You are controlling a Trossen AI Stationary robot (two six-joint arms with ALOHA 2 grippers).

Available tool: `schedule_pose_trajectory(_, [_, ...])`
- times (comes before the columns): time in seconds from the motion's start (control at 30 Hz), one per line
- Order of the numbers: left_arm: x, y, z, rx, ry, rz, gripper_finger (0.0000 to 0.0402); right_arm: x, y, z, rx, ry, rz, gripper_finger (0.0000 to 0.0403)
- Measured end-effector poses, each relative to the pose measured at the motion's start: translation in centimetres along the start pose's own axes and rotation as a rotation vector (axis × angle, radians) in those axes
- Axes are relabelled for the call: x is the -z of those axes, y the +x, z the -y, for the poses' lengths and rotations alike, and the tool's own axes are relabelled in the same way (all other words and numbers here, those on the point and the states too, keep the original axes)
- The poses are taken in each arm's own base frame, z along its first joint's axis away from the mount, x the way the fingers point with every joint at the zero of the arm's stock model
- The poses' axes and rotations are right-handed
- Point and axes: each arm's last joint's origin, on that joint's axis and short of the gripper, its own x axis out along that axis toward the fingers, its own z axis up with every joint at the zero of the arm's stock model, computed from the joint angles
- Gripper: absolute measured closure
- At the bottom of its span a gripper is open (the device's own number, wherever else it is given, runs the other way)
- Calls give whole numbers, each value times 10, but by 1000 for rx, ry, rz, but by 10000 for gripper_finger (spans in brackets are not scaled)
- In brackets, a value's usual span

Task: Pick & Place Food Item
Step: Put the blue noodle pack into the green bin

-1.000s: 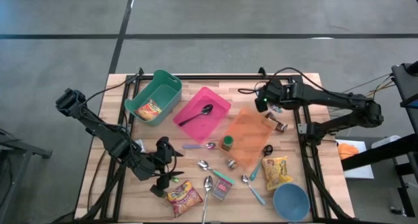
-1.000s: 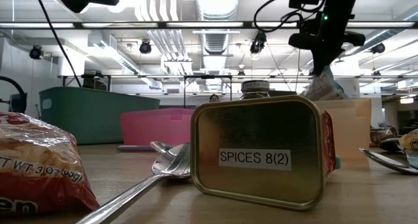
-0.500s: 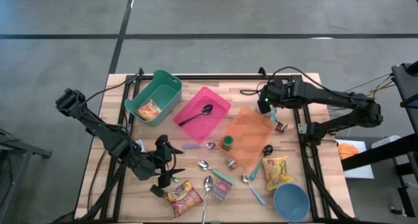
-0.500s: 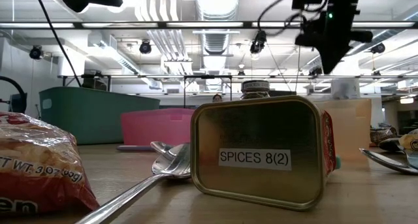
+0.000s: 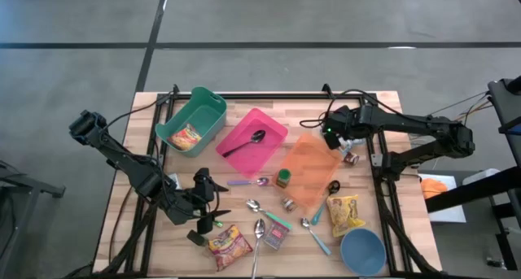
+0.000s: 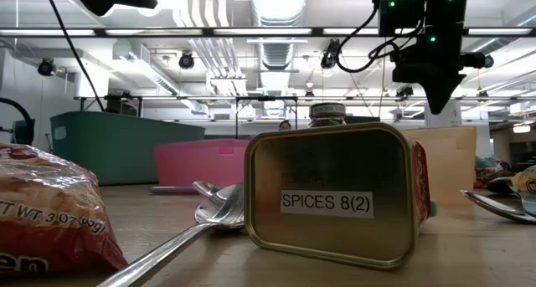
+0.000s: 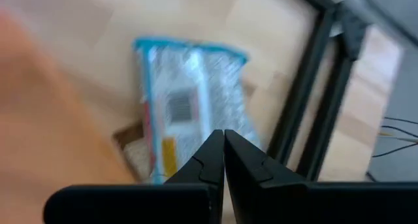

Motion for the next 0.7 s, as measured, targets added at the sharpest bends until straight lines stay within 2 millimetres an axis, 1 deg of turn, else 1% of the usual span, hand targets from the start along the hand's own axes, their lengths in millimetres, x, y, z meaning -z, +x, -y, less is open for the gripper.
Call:
schedule_pose_trajectory(0.1, [0, 0, 0, 0, -1, 0, 85, 4, 5, -3, -42, -64, -68, 374])
schedule_pose_trajectory(0.17, [0, 0, 0, 0, -8, 0, 85, 7, 9, -3, -36, -95, -86, 348])
schedule_pose_trajectory(0.23, [0, 0, 0, 2, -14, -1, 85, 11, 15, -3, -22, -95, -101, 314])
schedule_pose_trajectory(0.37, [0, 0, 0, 7, -26, -4, 85, 15, 25, 0, 14, -50, -125, 239])
schedule_pose_trajectory(0.47, [0, 0, 0, 7, -27, -4, 85, 16, 35, 2, 24, 19, -128, 188])
schedule_pose_trajectory(0.6, [0, 0, 0, 8, -26, -5, 85, 15, 50, 4, 10, 81, -119, 134])
schedule_pose_trajectory(0.7, [0, 0, 0, 9, -27, -5, 85, 13, 60, 5, -5, 148, -110, 105])
